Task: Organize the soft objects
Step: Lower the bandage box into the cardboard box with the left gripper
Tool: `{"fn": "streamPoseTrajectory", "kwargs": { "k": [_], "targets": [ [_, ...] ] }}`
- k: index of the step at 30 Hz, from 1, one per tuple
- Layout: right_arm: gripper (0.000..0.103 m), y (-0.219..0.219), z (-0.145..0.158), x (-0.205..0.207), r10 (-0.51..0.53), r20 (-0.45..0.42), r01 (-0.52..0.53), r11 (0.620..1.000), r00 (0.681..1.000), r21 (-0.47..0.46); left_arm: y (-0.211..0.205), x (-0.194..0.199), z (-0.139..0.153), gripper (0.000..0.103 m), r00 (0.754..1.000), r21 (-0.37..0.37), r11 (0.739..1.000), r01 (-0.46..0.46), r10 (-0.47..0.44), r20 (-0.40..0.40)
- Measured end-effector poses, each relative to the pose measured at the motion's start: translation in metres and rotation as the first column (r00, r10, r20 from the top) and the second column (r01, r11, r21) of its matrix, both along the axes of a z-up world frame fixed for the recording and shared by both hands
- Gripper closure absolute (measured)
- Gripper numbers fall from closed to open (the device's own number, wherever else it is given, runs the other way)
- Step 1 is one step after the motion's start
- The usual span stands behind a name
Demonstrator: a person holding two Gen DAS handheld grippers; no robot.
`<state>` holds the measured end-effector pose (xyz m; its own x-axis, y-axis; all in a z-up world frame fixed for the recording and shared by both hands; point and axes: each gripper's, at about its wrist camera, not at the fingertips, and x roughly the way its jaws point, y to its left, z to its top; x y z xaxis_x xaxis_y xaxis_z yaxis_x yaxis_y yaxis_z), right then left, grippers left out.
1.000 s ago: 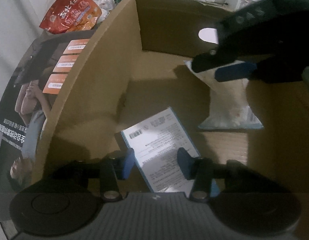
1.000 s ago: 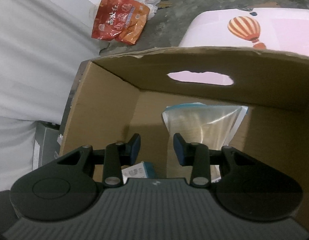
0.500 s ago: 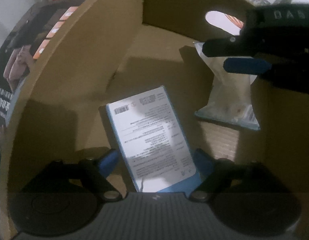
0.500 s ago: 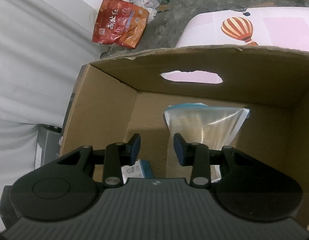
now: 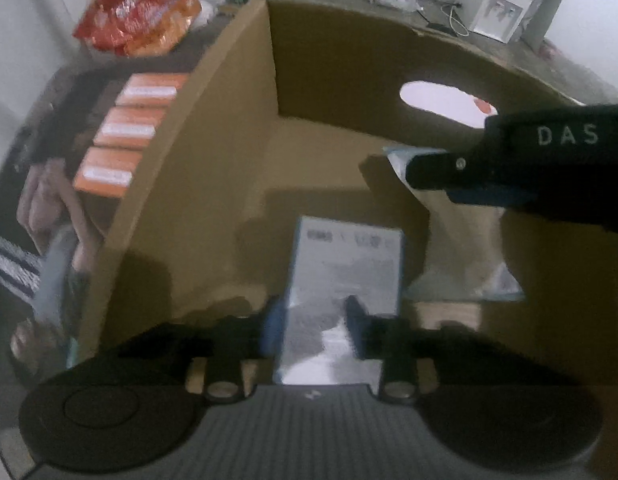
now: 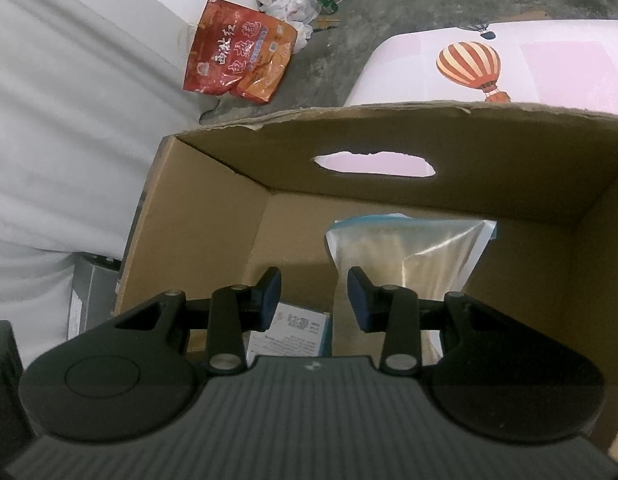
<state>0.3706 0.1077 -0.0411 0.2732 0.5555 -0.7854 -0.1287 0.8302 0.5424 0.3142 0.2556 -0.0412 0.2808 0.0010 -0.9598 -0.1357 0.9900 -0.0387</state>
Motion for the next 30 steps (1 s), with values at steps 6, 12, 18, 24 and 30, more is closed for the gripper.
{"fn": "streamPoseTrajectory", "kwargs": {
  "k": [6,12,18,24,30],
  "targets": [
    [0.066,-0.003,-0.001,0.001,-0.006,0.004,0.006,1.000,1.000,0.006,-0.033,-0.018,-0.008,0.015,0.988,0.081,0.984,0.157,-0.156,-0.018],
    [0.066,-0.005,0.001,0.000,-0.012,0.008,0.012,1.000,1.000,0.003,-0.038,-0.013,-0.023,0.030,0.986,0.121,0.978,0.168,-0.167,-0.018],
    [0.066,-0.011,0.002,0.002,-0.032,0.009,0.032,0.999,0.999,0.005,-0.020,0.005,-0.013,0.030,0.992,0.111,0.990,0.090,-0.100,0.080],
    [0.066,-0.015,0.000,0.002,-0.056,-0.003,0.056,0.998,0.998,0.023,-0.024,0.021,-0.015,0.030,0.982,0.145,0.987,0.072,-0.095,0.163],
    [0.065,-0.018,0.000,-0.001,-0.072,-0.010,0.072,0.997,0.997,0.040,-0.030,0.028,-0.023,0.026,0.976,0.156,0.986,0.050,-0.082,0.203]
  ]
}}
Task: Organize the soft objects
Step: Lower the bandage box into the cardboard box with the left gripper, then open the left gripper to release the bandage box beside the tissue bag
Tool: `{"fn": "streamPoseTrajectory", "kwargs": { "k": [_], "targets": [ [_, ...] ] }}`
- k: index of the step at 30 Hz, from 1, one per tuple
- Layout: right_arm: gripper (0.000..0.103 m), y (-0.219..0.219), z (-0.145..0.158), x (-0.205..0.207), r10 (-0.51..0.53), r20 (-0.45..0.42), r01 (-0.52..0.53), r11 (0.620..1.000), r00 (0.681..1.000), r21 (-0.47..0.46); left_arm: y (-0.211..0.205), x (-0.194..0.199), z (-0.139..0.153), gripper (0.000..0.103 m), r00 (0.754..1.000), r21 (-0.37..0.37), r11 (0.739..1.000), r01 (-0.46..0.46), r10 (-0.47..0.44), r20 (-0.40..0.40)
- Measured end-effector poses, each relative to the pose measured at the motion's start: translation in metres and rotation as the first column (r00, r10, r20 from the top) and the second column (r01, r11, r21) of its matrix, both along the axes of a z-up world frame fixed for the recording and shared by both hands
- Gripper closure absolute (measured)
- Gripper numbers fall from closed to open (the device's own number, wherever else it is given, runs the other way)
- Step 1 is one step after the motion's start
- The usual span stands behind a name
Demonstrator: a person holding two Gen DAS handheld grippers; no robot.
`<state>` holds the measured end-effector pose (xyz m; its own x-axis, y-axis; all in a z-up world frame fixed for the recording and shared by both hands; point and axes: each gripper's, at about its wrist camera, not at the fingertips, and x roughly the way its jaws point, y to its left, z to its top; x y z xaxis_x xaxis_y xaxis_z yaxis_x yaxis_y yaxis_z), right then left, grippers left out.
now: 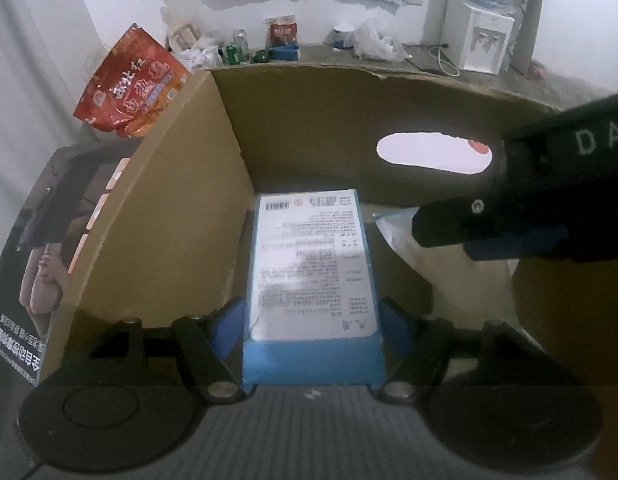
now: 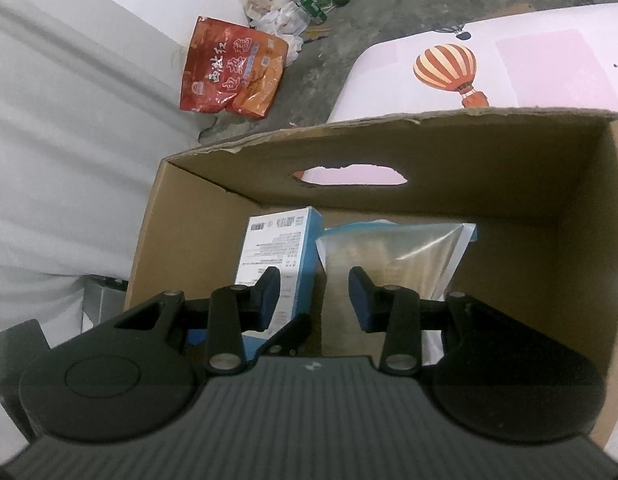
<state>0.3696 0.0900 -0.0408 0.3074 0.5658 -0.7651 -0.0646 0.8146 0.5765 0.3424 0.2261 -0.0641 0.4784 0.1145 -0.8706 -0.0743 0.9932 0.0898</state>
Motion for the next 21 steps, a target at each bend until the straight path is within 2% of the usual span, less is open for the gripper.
{"fn": "streamPoseTrajectory", "kwargs": {
  "k": [6,9,14,21],
  "targets": [
    [0.062,-0.001,0.007,-0.004,-0.025,0.022,0.026,0.999,0.999,-0.019,-0.006,-0.009,0.014,0.013,1.000,0.037,0.999,0.026,-0.026,0.013],
    [0.059,0.001,0.012,-0.008,-0.042,0.030,0.043,0.999,0.999,-0.032,-0.010,-0.024,0.024,0.014,0.999,0.036,0.999,0.032,-0.032,0.001],
    [0.053,0.003,0.015,-0.010,-0.089,0.039,0.092,0.992,0.995,-0.083,-0.013,-0.044,0.028,0.014,0.994,-0.036,0.994,0.107,-0.108,-0.030],
    [0.046,0.010,0.007,-0.002,-0.126,0.007,0.126,0.985,0.992,-0.117,-0.034,-0.045,0.007,0.014,0.979,-0.009,0.984,0.175,-0.175,-0.105]
  ]
}}
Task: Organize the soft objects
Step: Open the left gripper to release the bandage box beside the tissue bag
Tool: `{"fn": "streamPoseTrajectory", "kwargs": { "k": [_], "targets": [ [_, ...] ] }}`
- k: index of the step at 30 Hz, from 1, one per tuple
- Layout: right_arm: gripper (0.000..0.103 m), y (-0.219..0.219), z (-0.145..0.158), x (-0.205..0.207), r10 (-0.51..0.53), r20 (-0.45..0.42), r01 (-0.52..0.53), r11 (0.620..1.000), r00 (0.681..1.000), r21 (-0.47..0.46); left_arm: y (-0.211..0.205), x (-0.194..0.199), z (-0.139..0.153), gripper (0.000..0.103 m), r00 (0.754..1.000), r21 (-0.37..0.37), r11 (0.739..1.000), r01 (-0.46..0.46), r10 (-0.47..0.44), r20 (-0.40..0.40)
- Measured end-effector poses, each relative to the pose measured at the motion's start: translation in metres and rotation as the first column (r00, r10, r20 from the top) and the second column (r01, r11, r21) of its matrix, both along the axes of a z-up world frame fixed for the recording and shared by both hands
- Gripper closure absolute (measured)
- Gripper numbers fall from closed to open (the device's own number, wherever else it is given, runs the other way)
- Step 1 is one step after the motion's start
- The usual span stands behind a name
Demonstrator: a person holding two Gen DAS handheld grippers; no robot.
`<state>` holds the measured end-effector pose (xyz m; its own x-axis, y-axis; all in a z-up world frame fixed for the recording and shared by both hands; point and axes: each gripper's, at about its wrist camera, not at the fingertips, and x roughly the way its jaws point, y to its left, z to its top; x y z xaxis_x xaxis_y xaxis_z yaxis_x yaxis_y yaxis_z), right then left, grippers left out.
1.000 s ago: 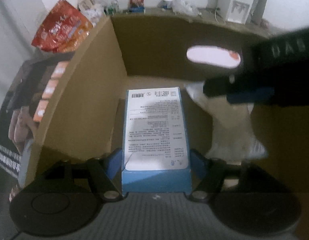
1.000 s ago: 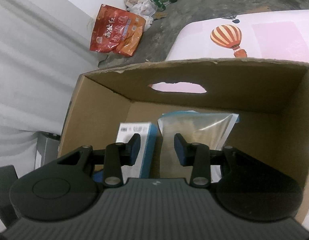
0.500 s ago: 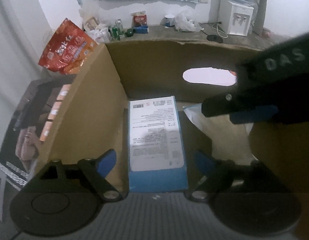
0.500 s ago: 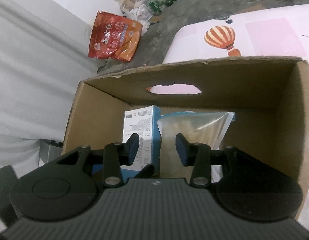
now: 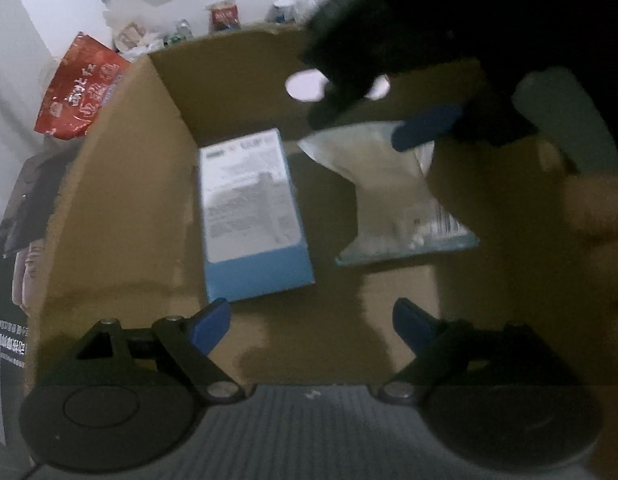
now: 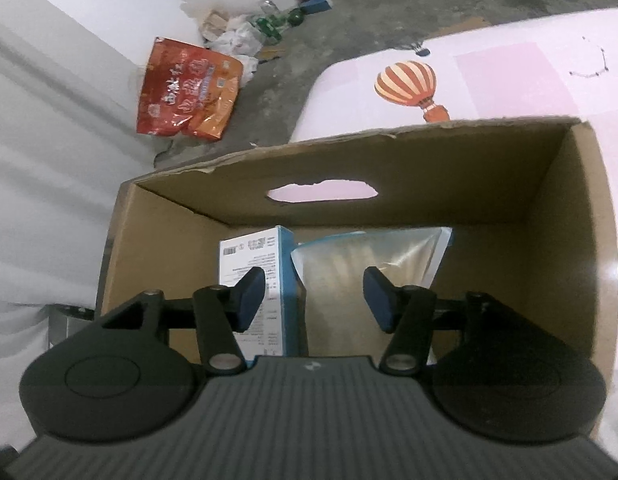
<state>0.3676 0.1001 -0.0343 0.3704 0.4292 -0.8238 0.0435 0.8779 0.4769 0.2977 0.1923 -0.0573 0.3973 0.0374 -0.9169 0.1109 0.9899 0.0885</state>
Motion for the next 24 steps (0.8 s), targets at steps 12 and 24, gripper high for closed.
{"fn": "streamPoseTrajectory", "kwargs": {
  "k": [12,24],
  "targets": [
    [0.040,-0.007,-0.010,0.001,-0.004,-0.025,0.008,0.983,1.000,0.183,-0.009,0.018,-0.016,0.014,0.997,0.115,0.991,-0.072,0.069,0.032],
    [0.034,0.000,0.008,0.004,0.007,0.078,-0.006,1.000,0.997,-0.012,0.006,0.024,-0.021,0.016,0.988,0.119,0.981,-0.152,0.148,0.041]
  ]
}}
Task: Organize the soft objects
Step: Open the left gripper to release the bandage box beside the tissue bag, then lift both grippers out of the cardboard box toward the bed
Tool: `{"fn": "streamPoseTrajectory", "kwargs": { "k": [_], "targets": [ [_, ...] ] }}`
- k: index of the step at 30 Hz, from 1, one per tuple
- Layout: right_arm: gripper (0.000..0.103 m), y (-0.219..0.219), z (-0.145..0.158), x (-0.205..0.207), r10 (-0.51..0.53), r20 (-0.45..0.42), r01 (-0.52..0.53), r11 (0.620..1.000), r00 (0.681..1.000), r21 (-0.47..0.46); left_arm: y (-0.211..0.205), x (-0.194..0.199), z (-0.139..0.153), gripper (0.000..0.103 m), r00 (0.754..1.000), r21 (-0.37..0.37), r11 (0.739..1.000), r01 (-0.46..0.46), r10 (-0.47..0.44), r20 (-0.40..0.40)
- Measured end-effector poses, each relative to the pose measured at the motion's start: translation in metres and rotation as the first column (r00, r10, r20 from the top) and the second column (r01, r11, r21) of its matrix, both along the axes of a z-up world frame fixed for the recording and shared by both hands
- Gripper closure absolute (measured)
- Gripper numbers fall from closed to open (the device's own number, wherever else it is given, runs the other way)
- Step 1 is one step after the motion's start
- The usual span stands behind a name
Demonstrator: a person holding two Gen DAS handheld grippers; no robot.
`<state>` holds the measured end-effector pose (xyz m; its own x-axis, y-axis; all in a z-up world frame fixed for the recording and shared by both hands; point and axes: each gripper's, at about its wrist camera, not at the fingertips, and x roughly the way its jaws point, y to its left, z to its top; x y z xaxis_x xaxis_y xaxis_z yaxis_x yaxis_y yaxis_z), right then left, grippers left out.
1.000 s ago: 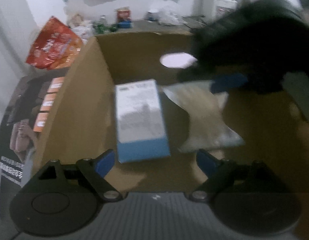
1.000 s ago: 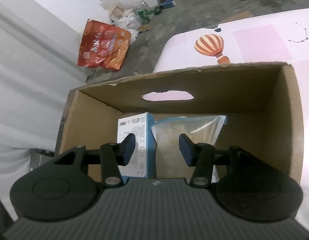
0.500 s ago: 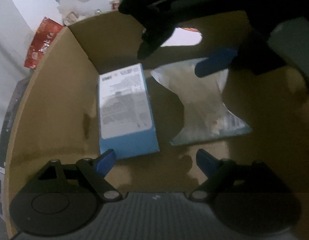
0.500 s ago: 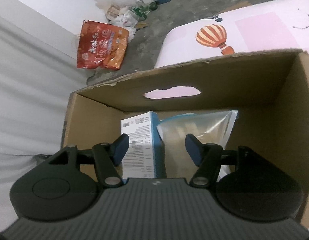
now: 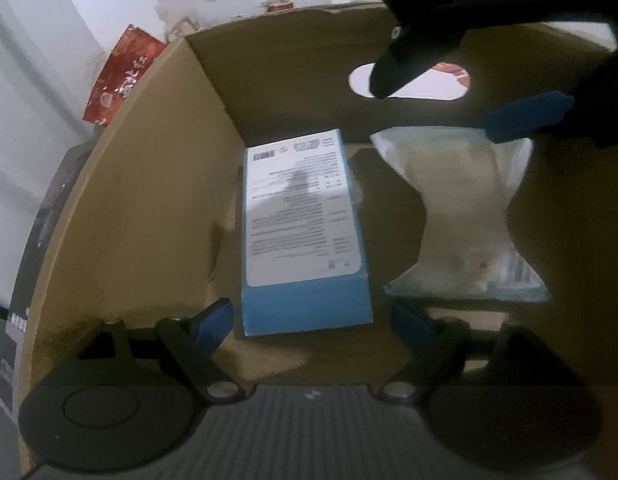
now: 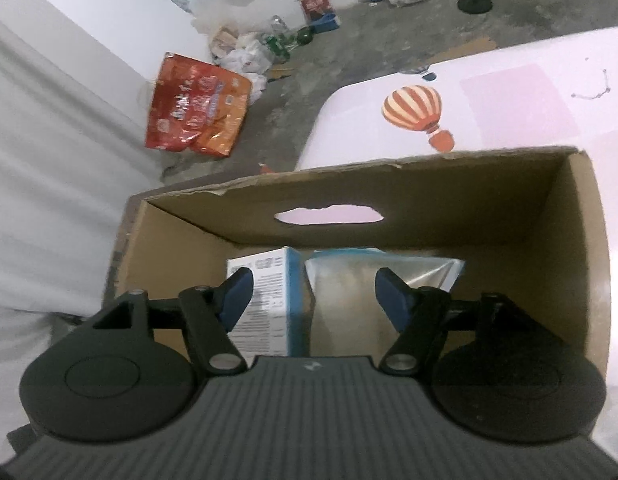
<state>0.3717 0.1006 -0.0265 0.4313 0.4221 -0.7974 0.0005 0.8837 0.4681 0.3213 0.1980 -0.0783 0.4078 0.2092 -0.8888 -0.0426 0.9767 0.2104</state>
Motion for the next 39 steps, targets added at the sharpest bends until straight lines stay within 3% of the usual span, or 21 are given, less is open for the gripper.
{"fn": "streamPoseTrajectory", "kwargs": {
  "k": [6,11,13,17,21,28,35,39],
  "targets": [
    [0.027,0.002,0.008,-0.003,0.005,0.027,-0.004,0.999,1.000,-0.050,0.005,0.005,-0.001,0.016,0.999,-0.007,0.999,-0.038,0.038,0.016],
    [0.022,0.003,-0.009,0.004,0.000,-0.074,-0.005,0.998,0.997,-0.062,0.011,0.003,0.003,0.016,0.998,-0.027,0.998,-0.064,0.064,0.027],
    [0.021,0.004,-0.021,0.005,-0.006,-0.117,0.001,0.999,0.993,-0.041,0.013,0.000,0.005,0.016,0.997,-0.036,0.997,-0.066,0.067,0.027],
    [0.019,0.000,-0.036,0.003,-0.043,-0.147,0.058,0.994,0.988,0.097,0.014,-0.002,0.006,0.018,0.997,-0.035,0.997,-0.072,0.073,0.027],
    [0.018,-0.001,-0.036,0.001,-0.063,-0.145,0.081,0.989,0.987,0.125,0.014,-0.003,0.008,0.018,0.997,-0.036,0.997,-0.073,0.074,0.034],
    [0.018,-0.005,-0.007,-0.007,-0.049,-0.031,0.052,0.993,0.998,0.106,0.013,-0.015,0.029,0.015,0.995,-0.080,0.994,-0.070,0.076,0.069],
    [0.018,-0.027,0.041,-0.030,-0.012,0.075,-0.005,0.977,0.997,0.215,0.012,-0.038,0.066,0.014,0.989,-0.147,0.987,-0.069,0.087,0.117],
    [0.018,-0.058,0.076,-0.066,0.027,0.171,-0.076,0.955,0.985,0.288,0.002,-0.068,0.096,0.008,0.981,-0.191,0.981,-0.017,0.054,0.189]
  ]
}}
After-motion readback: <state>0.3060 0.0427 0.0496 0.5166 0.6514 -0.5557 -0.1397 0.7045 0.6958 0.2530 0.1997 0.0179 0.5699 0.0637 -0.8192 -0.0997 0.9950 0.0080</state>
